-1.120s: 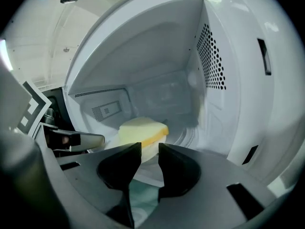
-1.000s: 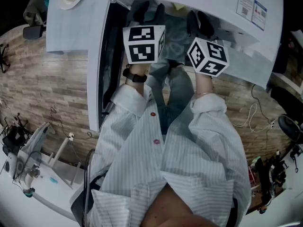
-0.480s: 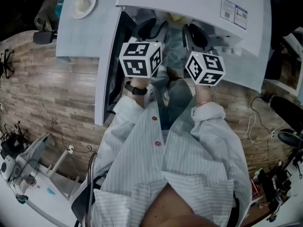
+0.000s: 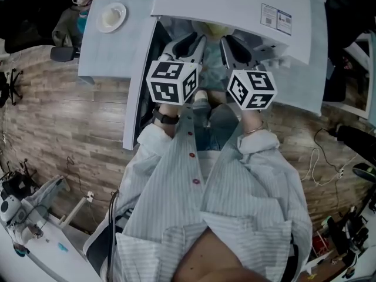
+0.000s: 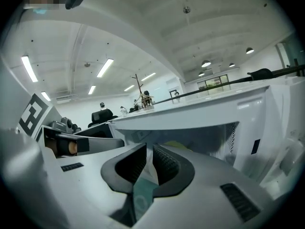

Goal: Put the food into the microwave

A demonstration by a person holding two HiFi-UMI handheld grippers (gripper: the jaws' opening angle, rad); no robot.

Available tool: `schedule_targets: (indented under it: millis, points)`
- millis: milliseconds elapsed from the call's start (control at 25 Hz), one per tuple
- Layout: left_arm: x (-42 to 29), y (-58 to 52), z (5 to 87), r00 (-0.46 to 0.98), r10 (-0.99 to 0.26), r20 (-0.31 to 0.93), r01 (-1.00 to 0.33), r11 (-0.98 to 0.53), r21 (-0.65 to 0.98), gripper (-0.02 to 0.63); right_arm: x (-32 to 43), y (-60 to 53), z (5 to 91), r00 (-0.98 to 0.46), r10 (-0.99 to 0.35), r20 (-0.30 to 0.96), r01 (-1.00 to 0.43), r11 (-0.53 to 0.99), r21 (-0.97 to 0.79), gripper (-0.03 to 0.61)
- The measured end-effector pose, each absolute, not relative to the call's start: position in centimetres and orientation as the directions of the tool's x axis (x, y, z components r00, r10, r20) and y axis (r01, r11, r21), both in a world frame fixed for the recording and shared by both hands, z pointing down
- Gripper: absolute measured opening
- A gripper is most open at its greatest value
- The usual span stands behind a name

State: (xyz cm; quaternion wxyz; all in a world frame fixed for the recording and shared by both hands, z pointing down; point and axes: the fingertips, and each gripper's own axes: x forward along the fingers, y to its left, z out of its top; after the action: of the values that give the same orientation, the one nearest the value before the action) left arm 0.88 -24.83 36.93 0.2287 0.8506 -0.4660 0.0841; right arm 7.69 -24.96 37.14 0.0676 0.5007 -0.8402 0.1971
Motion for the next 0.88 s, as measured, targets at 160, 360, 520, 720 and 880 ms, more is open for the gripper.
schedule_targets:
  millis: [160, 360, 520, 720, 880]
  points:
    - [1.6, -23.9, 35.7, 0.571, -0.747, 0.342, -0.819, -0.486, 0.306, 0.054, 7.5, -24.0, 36.0, -0.518, -0.801, 0.299, -0.852, 0.452, -0.265, 0.057]
    - [2.5, -22.5, 34.1, 0.591, -0.736, 0.329, -0.805, -0.511, 0.302, 0.038, 7.7, -22.8, 34.4, -0.553, -0.785, 0.279, -0.831, 0.492, -0.260, 0.049]
    - [3.1, -21.3, 33.1, 0.590, -0.738, 0.327, -0.806, -0.511, 0.300, 0.021, 8.2, -22.0, 33.7, -0.582, -0.765, 0.275, -0.809, 0.513, -0.287, 0.044]
    - [4.0, -20.3, 31.2, 0.591, -0.753, 0.289, -0.802, -0.511, 0.311, 0.009, 9.0, -21.0, 32.0, -0.616, -0.748, 0.247, -0.782, 0.544, -0.304, 0.041]
    - [5.0, -20.0, 30.5, 0.606, -0.749, 0.268, -0.788, -0.520, 0.329, 0.009, 10.2, -20.7, 31.3, -0.628, -0.745, 0.225, -0.770, 0.553, -0.318, 0.041]
